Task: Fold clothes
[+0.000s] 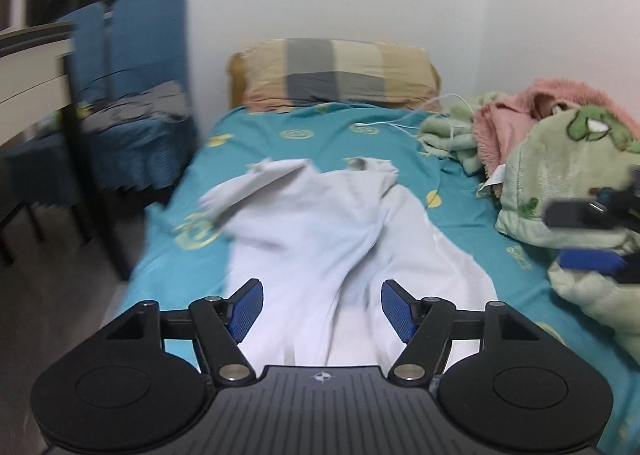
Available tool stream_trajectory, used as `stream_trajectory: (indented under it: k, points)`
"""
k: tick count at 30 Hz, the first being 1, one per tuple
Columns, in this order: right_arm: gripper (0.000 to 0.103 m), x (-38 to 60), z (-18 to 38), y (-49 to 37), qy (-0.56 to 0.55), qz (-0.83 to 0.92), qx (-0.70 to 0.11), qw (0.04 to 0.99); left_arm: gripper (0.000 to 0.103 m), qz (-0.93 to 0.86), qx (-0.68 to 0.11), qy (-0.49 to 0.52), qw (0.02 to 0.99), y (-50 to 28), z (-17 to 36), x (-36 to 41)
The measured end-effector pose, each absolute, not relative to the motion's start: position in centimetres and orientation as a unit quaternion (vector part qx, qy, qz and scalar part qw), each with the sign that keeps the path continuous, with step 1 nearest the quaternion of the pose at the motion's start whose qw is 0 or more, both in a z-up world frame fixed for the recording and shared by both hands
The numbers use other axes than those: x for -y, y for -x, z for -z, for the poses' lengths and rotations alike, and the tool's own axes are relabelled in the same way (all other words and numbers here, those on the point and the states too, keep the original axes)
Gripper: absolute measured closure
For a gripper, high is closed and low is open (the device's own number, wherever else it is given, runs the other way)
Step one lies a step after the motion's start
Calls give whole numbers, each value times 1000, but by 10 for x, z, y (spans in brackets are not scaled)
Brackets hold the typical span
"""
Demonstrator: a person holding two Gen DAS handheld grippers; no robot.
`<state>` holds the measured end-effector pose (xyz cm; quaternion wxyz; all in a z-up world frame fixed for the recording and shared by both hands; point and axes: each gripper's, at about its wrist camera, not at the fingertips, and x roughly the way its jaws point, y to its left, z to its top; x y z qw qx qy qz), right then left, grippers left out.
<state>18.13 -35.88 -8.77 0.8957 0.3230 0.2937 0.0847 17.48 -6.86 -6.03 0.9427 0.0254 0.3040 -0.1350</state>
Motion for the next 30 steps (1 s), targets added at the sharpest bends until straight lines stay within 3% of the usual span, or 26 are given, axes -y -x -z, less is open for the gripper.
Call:
stream_trajectory:
  k: [4,11,14,17,24,30]
  points:
    - [26,341,81,-177,-296,-114,-277,907,32,131,-305,1,943,-130,47,41]
    - [26,302,77,-187,-241,-142,-279,919,32,149,-294,19,944,-123,43,18]
    - [27,294,87,-216,-260,-127,-306,907,32,145,-294,35,944,-131,52,4]
    - [33,283,101,-250,-246,-92,-324,909,32,139,-297,46,944,-138,59,-11]
    - [33,234,117,-335,-83,-88,-287,950,32,124,-312,92,938,-151,72,-45]
    - [34,228,116,-414,-45,-143,-252,956,32,126,-317,109,934,-156,79,-56]
